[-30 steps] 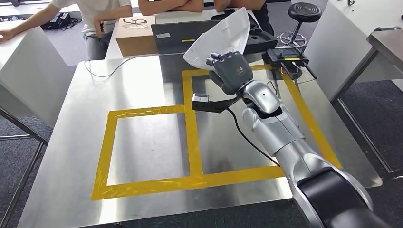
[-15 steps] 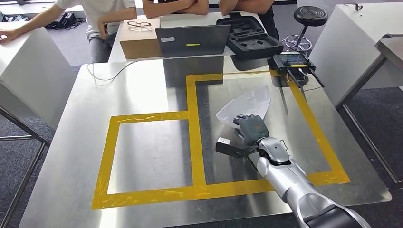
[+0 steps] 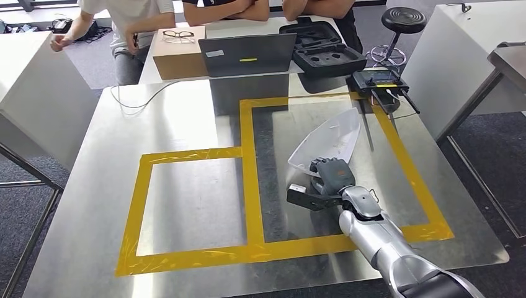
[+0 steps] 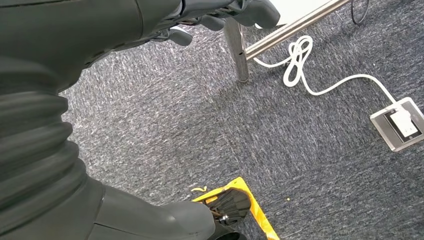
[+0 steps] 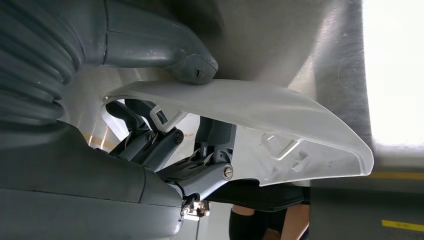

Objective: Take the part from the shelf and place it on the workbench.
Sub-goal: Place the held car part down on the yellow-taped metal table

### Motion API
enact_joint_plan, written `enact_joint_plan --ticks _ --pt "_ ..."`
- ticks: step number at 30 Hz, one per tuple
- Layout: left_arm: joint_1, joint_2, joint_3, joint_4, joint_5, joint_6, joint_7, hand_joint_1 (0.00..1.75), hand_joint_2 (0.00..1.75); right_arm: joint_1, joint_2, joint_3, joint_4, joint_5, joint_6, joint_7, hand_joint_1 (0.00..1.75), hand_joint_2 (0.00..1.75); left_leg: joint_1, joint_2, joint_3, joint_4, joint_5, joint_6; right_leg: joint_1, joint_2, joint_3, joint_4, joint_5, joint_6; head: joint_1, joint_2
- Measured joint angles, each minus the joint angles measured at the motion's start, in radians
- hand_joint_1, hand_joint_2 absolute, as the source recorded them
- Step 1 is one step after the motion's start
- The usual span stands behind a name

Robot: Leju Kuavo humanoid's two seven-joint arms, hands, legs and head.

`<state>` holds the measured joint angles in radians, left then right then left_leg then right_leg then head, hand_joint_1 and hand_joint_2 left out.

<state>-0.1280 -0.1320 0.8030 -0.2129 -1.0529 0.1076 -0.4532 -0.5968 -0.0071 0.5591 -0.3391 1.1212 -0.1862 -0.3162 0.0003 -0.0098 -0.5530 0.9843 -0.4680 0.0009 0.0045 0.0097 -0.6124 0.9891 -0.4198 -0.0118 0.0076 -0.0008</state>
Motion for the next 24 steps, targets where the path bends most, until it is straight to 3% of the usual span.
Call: enact_joint_plan --ticks 10,14,16,20,24 --pt "0.000 0.000 0.000 0.000 -0.008 0.003 -0.008 0.00 1.75 0.004 -0.004 -0.009 0.004 -0.001 -0.006 -0.001 1.75 1.75 -0.001 0.000 0.002 0.002 -0.001 0.002 -0.003 0.000 0.004 -0.001 0.000 0.001 0.000 0.000" --pt "0.000 0.000 0.000 0.000 -0.011 0.008 -0.007 0.00 1.75 0.007 -0.004 -0.013 0.005 0.000 -0.021 -0.007 0.00 0.00 -0.001 0.000 0.002 0.002 -0.002 0.003 -0.003 0.000 0.004 -0.001 0.000 0.001 0.000 0.000" --pt "0.000 0.000 0.000 0.000 -0.014 0.013 -0.007 0.00 1.75 0.011 -0.004 -0.018 0.005 0.002 -0.033 -0.012 0.00 0.00 -0.001 0.000 0.002 0.002 -0.002 0.003 -0.003 0.000 0.004 -0.001 0.000 0.001 0.000 0.000" --pt "-0.001 0.000 0.000 0.000 -0.009 0.018 -0.005 0.00 0.00 0.015 -0.004 -0.033 0.005 0.001 -0.085 -0.031 0.00 0.00 -0.001 0.000 0.002 0.002 -0.002 0.003 -0.003 0.000 0.004 -0.001 0.000 0.001 0.000 0.000" --pt "-0.001 0.000 0.000 0.000 -0.003 0.025 0.010 0.00 0.00 0.005 -0.004 -0.052 -0.010 -0.012 -0.158 -0.065 0.00 0.00 -0.001 0.000 0.002 0.002 -0.002 0.003 -0.003 0.000 0.004 -0.001 0.000 0.001 0.000 0.000"
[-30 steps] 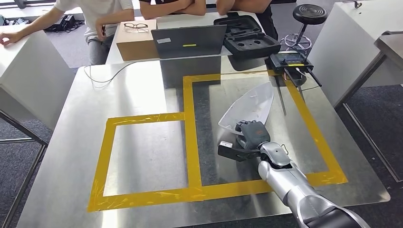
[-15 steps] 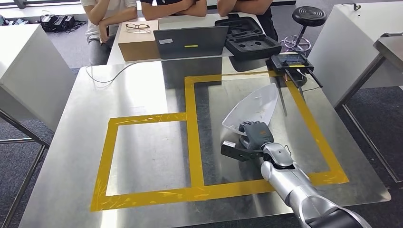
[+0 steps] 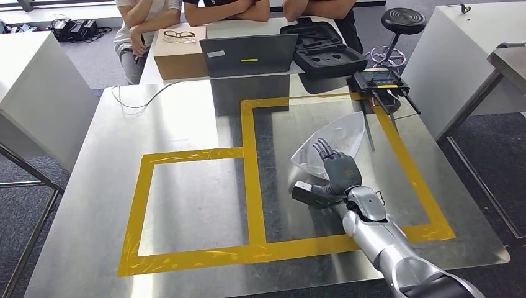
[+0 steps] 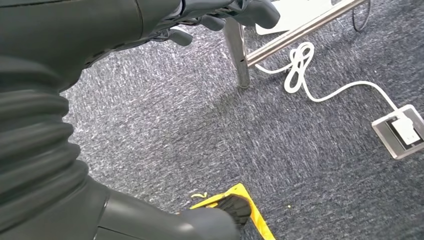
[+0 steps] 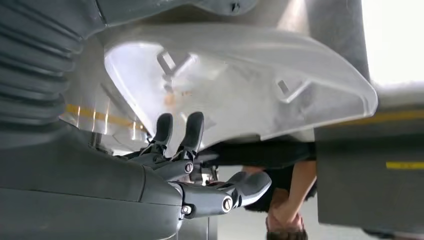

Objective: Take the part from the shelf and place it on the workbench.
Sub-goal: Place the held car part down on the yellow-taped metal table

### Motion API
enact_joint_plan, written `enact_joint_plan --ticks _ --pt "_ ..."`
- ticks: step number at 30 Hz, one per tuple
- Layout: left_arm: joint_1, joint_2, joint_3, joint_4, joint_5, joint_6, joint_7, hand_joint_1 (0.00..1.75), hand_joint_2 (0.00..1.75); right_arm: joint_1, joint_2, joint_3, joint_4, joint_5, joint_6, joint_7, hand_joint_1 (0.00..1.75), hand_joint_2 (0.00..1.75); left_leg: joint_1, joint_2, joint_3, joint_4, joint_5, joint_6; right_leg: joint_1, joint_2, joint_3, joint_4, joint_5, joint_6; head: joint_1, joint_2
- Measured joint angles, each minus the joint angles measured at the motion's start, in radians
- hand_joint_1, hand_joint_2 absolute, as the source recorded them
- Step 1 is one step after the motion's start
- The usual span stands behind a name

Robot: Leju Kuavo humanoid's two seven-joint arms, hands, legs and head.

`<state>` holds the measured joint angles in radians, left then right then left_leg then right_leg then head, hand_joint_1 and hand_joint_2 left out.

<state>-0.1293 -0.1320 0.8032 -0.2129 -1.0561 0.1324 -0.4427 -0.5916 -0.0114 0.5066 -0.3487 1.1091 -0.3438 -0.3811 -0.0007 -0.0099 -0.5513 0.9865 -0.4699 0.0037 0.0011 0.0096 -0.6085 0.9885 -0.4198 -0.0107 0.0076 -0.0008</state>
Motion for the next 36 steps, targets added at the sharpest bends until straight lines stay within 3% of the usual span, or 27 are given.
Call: enact_joint_plan --ticks 6,13,26,36 --pt "-0.002 -0.001 0.004 0.000 0.018 0.018 0.021 0.00 0.00 -0.073 0.001 -0.016 -0.070 -0.007 -0.066 -0.057 0.00 0.00 0.000 0.000 0.000 0.000 0.000 0.000 0.000 0.000 0.000 0.000 0.001 0.001 0.000 0.000" --pt "0.001 -0.001 0.021 0.000 0.036 0.019 0.032 0.00 0.00 -0.145 0.004 -0.017 -0.209 -0.006 -0.057 -0.065 0.00 0.00 0.000 0.000 0.000 0.000 0.000 0.000 0.000 0.000 0.000 0.000 0.001 0.001 0.000 0.000" --pt "0.001 -0.001 0.023 0.000 0.040 0.017 0.044 0.00 0.00 -0.161 0.000 -0.015 -0.400 -0.010 -0.031 -0.045 0.00 0.00 0.000 0.000 0.000 0.000 0.000 0.000 0.000 0.000 0.000 0.000 0.001 0.001 0.000 0.000" --pt "0.001 -0.003 0.033 0.000 0.045 0.018 0.074 0.00 0.00 -0.158 -0.016 0.000 -0.568 -0.003 0.028 -0.003 0.00 0.00 -0.004 0.001 0.000 0.006 0.001 0.016 -0.005 0.001 0.001 0.001 0.002 0.016 0.000 0.000"
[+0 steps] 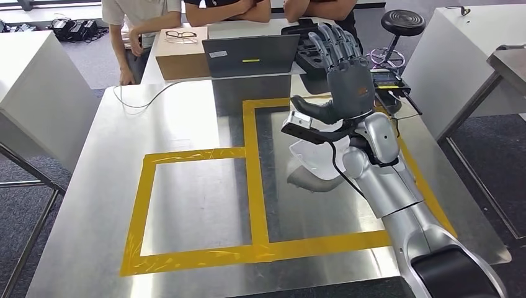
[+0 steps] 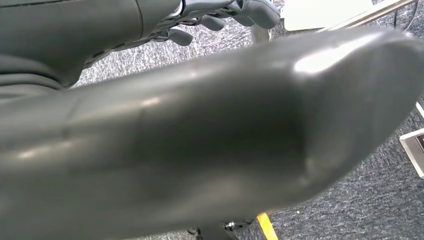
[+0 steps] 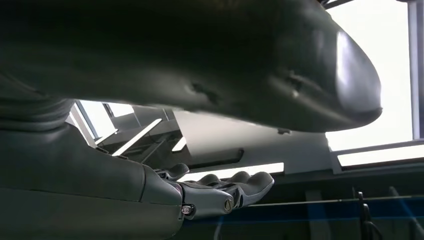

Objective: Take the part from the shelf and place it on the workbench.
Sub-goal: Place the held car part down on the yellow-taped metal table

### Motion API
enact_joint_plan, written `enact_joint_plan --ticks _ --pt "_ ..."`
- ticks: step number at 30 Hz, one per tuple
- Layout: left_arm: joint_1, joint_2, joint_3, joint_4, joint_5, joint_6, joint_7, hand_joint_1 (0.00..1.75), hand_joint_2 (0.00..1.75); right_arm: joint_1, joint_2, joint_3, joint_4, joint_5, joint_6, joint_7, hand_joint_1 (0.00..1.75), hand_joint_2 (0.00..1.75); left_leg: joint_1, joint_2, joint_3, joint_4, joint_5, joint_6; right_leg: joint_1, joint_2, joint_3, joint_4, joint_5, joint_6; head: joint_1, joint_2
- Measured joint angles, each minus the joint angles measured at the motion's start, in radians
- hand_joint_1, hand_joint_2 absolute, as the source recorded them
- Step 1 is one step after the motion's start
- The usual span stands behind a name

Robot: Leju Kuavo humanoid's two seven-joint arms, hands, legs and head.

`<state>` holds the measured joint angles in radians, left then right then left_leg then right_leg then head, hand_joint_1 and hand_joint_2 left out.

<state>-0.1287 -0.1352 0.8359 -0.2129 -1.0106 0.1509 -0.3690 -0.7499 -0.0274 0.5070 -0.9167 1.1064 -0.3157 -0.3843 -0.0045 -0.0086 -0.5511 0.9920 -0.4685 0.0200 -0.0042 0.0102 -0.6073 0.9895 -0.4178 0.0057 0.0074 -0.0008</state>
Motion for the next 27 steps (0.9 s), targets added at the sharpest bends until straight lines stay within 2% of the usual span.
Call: enact_joint_plan --ticks 2,3,5,6,7,8,10,11,12,15,17,18,20,21,22,23,25,27 --pt "0.000 -0.002 0.003 0.000 -0.001 0.003 0.000 0.00 0.00 -0.003 -0.006 0.002 -0.027 0.000 0.006 0.000 0.00 0.00 0.007 0.004 0.005 -0.011 0.008 0.008 0.001 -0.001 -0.016 0.037 -0.026 0.007 0.002 0.000" --pt "0.000 -0.003 0.004 0.000 -0.002 0.004 0.000 0.00 0.00 -0.003 -0.009 0.003 -0.037 0.000 0.007 0.001 0.00 0.00 0.010 0.006 0.007 -0.015 0.011 0.011 0.000 -0.001 -0.039 0.088 -0.055 0.011 0.002 0.000" --pt "0.000 -0.003 0.006 0.000 -0.003 0.007 0.000 0.00 0.00 0.001 -0.016 0.006 -0.047 0.000 0.010 0.003 0.00 0.00 0.010 0.007 0.005 -0.014 0.012 0.012 -0.004 -0.003 -0.105 0.231 -0.118 0.018 0.004 0.000" --pt "0.000 -0.003 0.006 0.000 -0.004 0.008 0.001 0.00 0.00 0.005 -0.019 0.007 -0.049 0.001 0.011 0.005 0.00 0.00 0.011 0.007 0.004 -0.012 0.011 0.012 -0.007 -0.003 -0.130 0.284 -0.134 0.021 0.004 0.000" --pt "0.001 -0.003 0.006 0.000 -0.004 0.008 0.001 0.00 0.00 0.009 -0.022 0.008 -0.052 0.002 0.011 0.007 0.00 0.00 0.011 0.007 0.002 -0.008 0.010 0.010 -0.010 -0.004 -0.138 0.301 -0.131 0.024 0.004 0.000" --pt "0.001 -0.004 0.006 0.000 -0.005 0.008 0.002 0.00 0.00 0.011 -0.023 0.008 -0.054 0.003 0.011 0.009 0.00 0.00 0.013 0.007 0.001 -0.004 0.008 0.007 -0.013 -0.005 -0.124 0.274 -0.109 0.026 0.004 0.000" --pt "0.000 -0.005 0.006 0.000 -0.006 0.010 0.002 0.00 0.00 0.011 -0.025 0.009 -0.062 0.006 0.011 0.013 0.00 0.00 0.017 0.006 -0.002 0.010 -0.001 -0.004 -0.018 -0.006 -0.054 0.140 -0.052 0.030 0.004 0.000" --pt "-0.001 -0.004 0.006 0.000 -0.006 0.011 0.003 0.00 0.00 0.010 -0.025 0.010 -0.066 0.007 0.011 0.014 0.00 0.00 0.017 0.005 -0.005 0.018 -0.006 -0.012 -0.018 -0.005 -0.024 0.082 -0.035 0.027 0.004 0.000" --pt "-0.001 -0.004 0.006 -0.001 -0.006 0.012 0.003 0.00 0.00 0.011 -0.025 0.011 -0.069 0.008 0.012 0.014 0.00 0.00 0.016 0.005 -0.008 0.024 -0.009 -0.019 -0.017 -0.004 -0.005 0.047 -0.029 0.022 0.004 0.000" --pt "-0.001 -0.003 0.006 -0.001 -0.006 0.014 0.003 0.00 0.00 0.013 -0.027 0.012 -0.074 0.009 0.012 0.015 0.00 0.00 0.016 0.004 -0.014 0.026 -0.010 -0.038 -0.013 -0.001 -0.005 0.038 -0.028 -0.001 0.003 0.000" --pt "-0.001 -0.003 0.006 -0.001 -0.006 0.014 0.003 0.00 0.00 0.012 -0.027 0.012 -0.078 0.010 0.012 0.015 0.00 0.00 0.018 0.005 -0.029 0.054 -0.033 -0.049 -0.016 -0.002 -0.007 0.035 -0.023 -0.016 0.002 0.000" --pt "-0.002 -0.003 0.006 -0.001 -0.006 0.014 0.003 0.00 0.00 0.012 -0.027 0.012 -0.080 0.010 0.012 0.015 0.00 0.00 0.018 0.005 -0.048 0.097 -0.060 -0.053 -0.017 -0.003 -0.008 0.034 -0.021 -0.021 0.000 0.000" --pt "-0.001 -0.003 0.006 0.000 -0.008 0.014 0.003 0.00 0.00 0.014 -0.027 0.012 -0.081 0.011 0.012 0.015 0.00 0.00 0.019 0.005 -0.107 0.230 -0.126 -0.058 -0.015 -0.004 -0.012 0.034 -0.019 -0.027 -0.002 0.000" --pt "-0.001 -0.003 0.006 0.000 -0.008 0.014 0.004 0.00 0.00 0.016 -0.027 0.013 -0.081 0.011 0.012 0.015 0.00 0.00 0.019 0.005 -0.132 0.286 -0.146 -0.058 -0.014 -0.004 -0.014 0.034 -0.018 -0.028 -0.002 0.000" --pt "0.000 -0.003 0.006 0.000 -0.009 0.014 0.005 0.00 0.00 0.017 -0.027 0.013 -0.081 0.011 0.012 0.015 0.00 0.00 0.019 0.005 -0.142 0.312 -0.149 -0.057 -0.012 -0.004 -0.016 0.034 -0.017 -0.029 -0.002 0.000" --pt "0.000 -0.003 0.006 0.000 -0.010 0.014 0.006 0.00 0.00 0.018 -0.027 0.013 -0.081 0.012 0.012 0.015 0.00 0.00 0.018 0.005 -0.133 0.298 -0.131 -0.054 -0.011 -0.004 -0.016 0.035 -0.015 -0.029 -0.002 0.000" --pt "-0.001 -0.002 0.006 0.000 -0.012 0.014 0.008 0.00 0.00 0.017 -0.027 0.014 -0.082 0.012 0.012 0.015 0.00 0.00 0.017 0.005 -0.066 0.170 -0.067 -0.045 -0.011 -0.004 -0.017 0.036 -0.013 -0.026 -0.002 0.000" --pt "-0.003 -0.002 0.006 0.000 -0.013 0.014 0.008 0.00 0.00 0.016 -0.028 0.013 -0.083 0.012 0.010 0.015 0.00 0.00 0.013 0.005 -0.009 0.056 -0.030 -0.037 -0.009 -0.003 -0.020 0.038 -0.009 -0.018 -0.002 0.000"
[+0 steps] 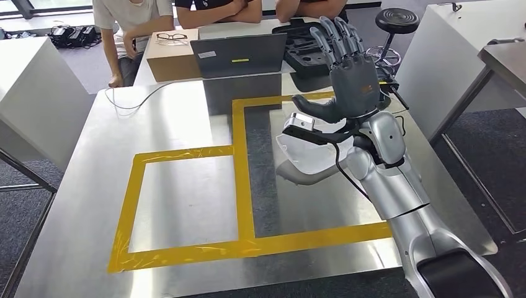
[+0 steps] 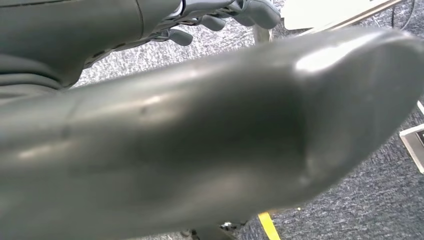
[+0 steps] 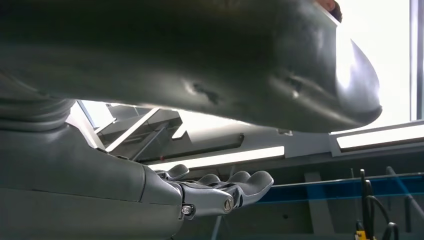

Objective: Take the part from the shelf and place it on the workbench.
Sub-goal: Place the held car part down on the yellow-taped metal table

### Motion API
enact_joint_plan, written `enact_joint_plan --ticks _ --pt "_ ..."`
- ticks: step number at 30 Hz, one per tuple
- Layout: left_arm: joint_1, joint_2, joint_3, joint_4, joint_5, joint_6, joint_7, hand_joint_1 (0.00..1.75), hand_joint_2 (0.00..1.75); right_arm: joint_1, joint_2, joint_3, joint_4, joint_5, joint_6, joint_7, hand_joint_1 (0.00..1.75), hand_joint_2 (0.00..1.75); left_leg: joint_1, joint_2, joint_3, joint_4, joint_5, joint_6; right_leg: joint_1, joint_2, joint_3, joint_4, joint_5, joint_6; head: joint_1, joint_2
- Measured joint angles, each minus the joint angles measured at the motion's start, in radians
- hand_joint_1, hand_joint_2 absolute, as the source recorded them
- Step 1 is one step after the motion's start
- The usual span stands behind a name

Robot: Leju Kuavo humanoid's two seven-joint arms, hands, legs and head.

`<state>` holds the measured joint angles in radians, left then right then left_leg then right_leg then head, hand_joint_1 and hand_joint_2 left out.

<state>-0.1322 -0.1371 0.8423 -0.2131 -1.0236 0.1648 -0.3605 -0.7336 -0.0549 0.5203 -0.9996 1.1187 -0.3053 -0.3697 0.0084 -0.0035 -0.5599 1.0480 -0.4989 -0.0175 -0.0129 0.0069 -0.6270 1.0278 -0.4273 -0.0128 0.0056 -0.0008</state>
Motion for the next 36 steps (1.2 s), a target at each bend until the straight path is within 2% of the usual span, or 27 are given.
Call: enact_joint_plan --ticks 1,3,5,7,9,10,11,12,14,15,16,19,20,22,24,25,26,27,29,30,31,34,35,36 --pt "-0.001 0.000 0.000 0.000 0.000 0.000 0.000 0.00 0.00 0.000 0.000 0.000 -0.001 0.000 0.000 0.000 0.00 0.00 -0.003 -0.001 0.009 -0.022 0.004 0.003 0.001 0.000 -0.003 0.000 0.003 0.006 0.000 0.000" --pt "-0.002 -0.001 0.000 0.000 0.000 0.000 0.000 0.00 0.00 0.000 -0.001 0.000 -0.001 0.001 -0.001 -0.002 0.00 0.00 -0.004 -0.001 0.005 -0.025 0.011 0.012 0.001 0.000 -0.006 -0.004 0.012 0.020 0.000 0.000" --pt "-0.002 -0.002 0.000 0.000 0.000 0.000 0.000 0.00 0.00 -0.001 -0.003 0.000 -0.001 0.001 -0.001 -0.004 0.00 0.00 0.000 0.000 0.001 -0.033 0.023 0.026 0.000 0.000 -0.015 0.012 -0.003 0.031 0.002 0.000" --pt "-0.003 -0.002 0.000 0.000 0.001 0.001 0.000 0.00 0.00 -0.004 -0.006 0.000 -0.001 0.002 0.000 -0.006 0.00 0.00 0.002 0.003 -0.006 -0.038 0.035 0.038 -0.002 -0.001 -0.053 0.103 -0.065 0.040 0.003 0.000" --pt "-0.003 -0.001 0.000 0.000 0.001 0.002 0.000 0.00 0.00 -0.002 -0.008 0.000 0.000 0.003 0.000 -0.007 0.00 0.00 0.001 0.004 -0.019 -0.035 0.041 0.043 -0.002 -0.002 -0.107 0.237 -0.132 0.047 0.004 0.000" --pt "-0.002 -0.001 0.000 0.000 0.001 0.002 0.000 0.00 0.00 -0.001 -0.009 0.000 0.000 0.003 0.000 -0.008 0.00 0.00 0.001 0.004 -0.025 -0.033 0.044 0.043 -0.002 -0.002 -0.119 0.275 -0.145 0.049 0.004 0.000" --pt "-0.002 -0.001 0.000 0.000 0.001 0.002 0.000 0.00 0.00 0.000 -0.010 0.000 0.000 0.003 -0.001 -0.008 0.00 0.00 0.001 0.004 -0.031 -0.029 0.047 0.041 -0.002 -0.002 -0.112 0.276 -0.139 0.049 0.004 0.000" --pt "-0.002 -0.001 0.000 0.000 0.001 0.002 0.000 0.00 0.00 0.000 -0.010 0.000 0.000 0.003 -0.002 -0.008 0.00 0.00 0.001 0.004 -0.037 -0.025 0.048 0.040 -0.002 -0.002 -0.084 0.236 -0.118 0.047 0.004 0.000" --pt "-0.003 -0.001 0.000 0.000 0.000 0.002 0.000 0.00 0.00 -0.003 -0.011 0.000 0.000 0.003 -0.006 -0.010 0.00 0.00 -0.001 0.004 -0.046 -0.015 0.049 0.035 -0.001 -0.003 -0.002 0.099 -0.071 0.040 0.004 0.000" --pt "-0.004 -0.001 0.000 0.000 -0.001 0.002 0.000 0.00 0.00 -0.004 -0.011 0.001 0.000 0.003 -0.008 -0.011 0.00 0.00 -0.003 0.004 -0.051 -0.011 0.050 0.030 0.001 -0.003 0.027 0.047 -0.059 0.035 0.004 0.000" --pt "-0.004 -0.001 0.000 0.000 -0.001 0.002 0.000 0.00 0.00 -0.005 -0.011 0.001 0.000 0.004 -0.009 -0.011 0.00 0.00 -0.004 0.003 -0.054 -0.008 0.052 0.025 0.003 -0.003 0.041 0.018 -0.055 0.029 0.003 0.000" --pt "-0.004 0.001 0.000 0.000 -0.002 0.002 0.001 0.00 0.00 -0.001 -0.011 0.001 -0.001 0.006 -0.011 -0.012 0.00 0.00 -0.004 0.003 -0.059 -0.010 0.058 0.006 0.005 -0.003 0.037 0.005 -0.046 0.010 0.003 0.000" --pt "-0.004 0.002 0.000 0.000 -0.002 0.001 0.002 0.00 0.00 0.000 -0.011 0.001 -0.001 0.007 -0.011 -0.011 0.00 0.00 -0.003 0.003 -0.065 -0.001 0.048 0.000 0.003 -0.004 0.036 0.001 -0.040 0.002 0.003 0.000" --pt "-0.005 0.004 0.000 0.000 -0.002 0.001 0.003 0.00 0.00 0.000 -0.011 0.001 -0.001 0.009 -0.011 -0.011 0.00 0.00 0.000 0.002 -0.098 0.076 -0.007 -0.010 -0.002 -0.006 0.031 -0.006 -0.029 -0.009 0.001 0.000" --pt "-0.004 0.005 0.000 0.000 -0.002 0.001 0.005 0.00 0.00 0.004 -0.011 0.001 -0.001 0.010 -0.011 -0.011 0.00 0.00 0.002 0.002 -0.146 0.204 -0.076 -0.017 -0.002 -0.006 0.021 -0.006 -0.021 -0.013 0.000 0.000" --pt "-0.004 0.006 0.000 0.000 -0.002 0.001 0.006 0.00 0.00 0.009 -0.011 0.002 -0.001 0.011 -0.011 -0.011 0.00 0.00 0.003 0.002 -0.159 0.247 -0.093 -0.020 -0.002 -0.007 0.016 -0.005 -0.017 -0.012 0.000 0.000" --pt "-0.004 0.007 0.000 0.000 -0.002 0.001 0.007 0.00 0.00 0.014 -0.011 0.002 -0.001 0.011 -0.014 -0.010 0.00 0.00 0.004 0.002 -0.156 0.256 -0.092 -0.020 -0.003 -0.006 0.011 -0.005 -0.013 -0.010 0.000 0.000" --pt "-0.004 0.008 0.000 0.000 -0.002 0.001 0.008 0.00 0.00 0.019 -0.011 0.002 -0.001 0.012 -0.017 -0.010 0.00 0.00 0.004 0.003 -0.132 0.227 -0.074 -0.020 -0.003 -0.006 0.007 -0.004 -0.010 -0.008 0.000 0.000" --pt "-0.005 0.011 0.000 0.000 -0.003 0.001 0.009 0.00 0.00 0.027 -0.012 0.002 -0.003 0.012 -0.025 -0.010 0.00 0.00 0.005 0.003 -0.050 0.092 -0.026 -0.018 -0.004 -0.006 0.001 0.000 -0.005 0.000 0.000 0.000" --pt "-0.005 0.011 0.000 0.000 -0.005 0.001 0.009 0.00 0.00 0.031 -0.014 0.002 -0.006 0.012 -0.029 -0.009 0.00 0.00 0.004 0.001 -0.017 0.034 -0.011 -0.013 -0.003 -0.006 -0.002 0.002 -0.002 0.005 0.000 0.000" --pt "-0.006 0.012 0.000 0.000 -0.006 0.001 0.009 0.00 0.00 0.036 -0.015 0.002 -0.012 0.013 -0.032 -0.008 0.00 0.00 0.003 0.000 0.002 -0.001 -0.003 -0.007 -0.001 -0.006 -0.005 0.003 0.001 0.011 0.001 0.000" --pt "-0.005 0.012 0.000 0.000 -0.007 0.001 0.010 0.00 0.00 0.059 -0.018 0.002 -0.032 0.020 -0.037 -0.003 0.00 0.00 -0.001 -0.002 -0.001 -0.014 0.008 0.017 -0.002 -0.005 -0.010 -0.001 0.013 0.032 0.001 0.000" --pt "-0.005 0.013 0.000 0.000 -0.005 0.001 0.010 0.00 0.00 0.065 -0.017 0.002 -0.037 0.025 -0.035 0.000 0.00 0.00 0.000 -0.001 -0.004 -0.016 0.015 0.025 -0.003 -0.005 -0.014 0.005 0.006 0.038 0.001 0.000" --pt "-0.005 0.014 0.000 0.000 -0.003 0.001 0.011 0.00 0.00 0.068 -0.017 0.002 -0.039 0.030 -0.033 0.003 0.00 0.00 0.001 0.000 -0.008 -0.019 0.021 0.034 -0.005 -0.005 -0.024 0.027 -0.014 0.042 0.001 0.000"
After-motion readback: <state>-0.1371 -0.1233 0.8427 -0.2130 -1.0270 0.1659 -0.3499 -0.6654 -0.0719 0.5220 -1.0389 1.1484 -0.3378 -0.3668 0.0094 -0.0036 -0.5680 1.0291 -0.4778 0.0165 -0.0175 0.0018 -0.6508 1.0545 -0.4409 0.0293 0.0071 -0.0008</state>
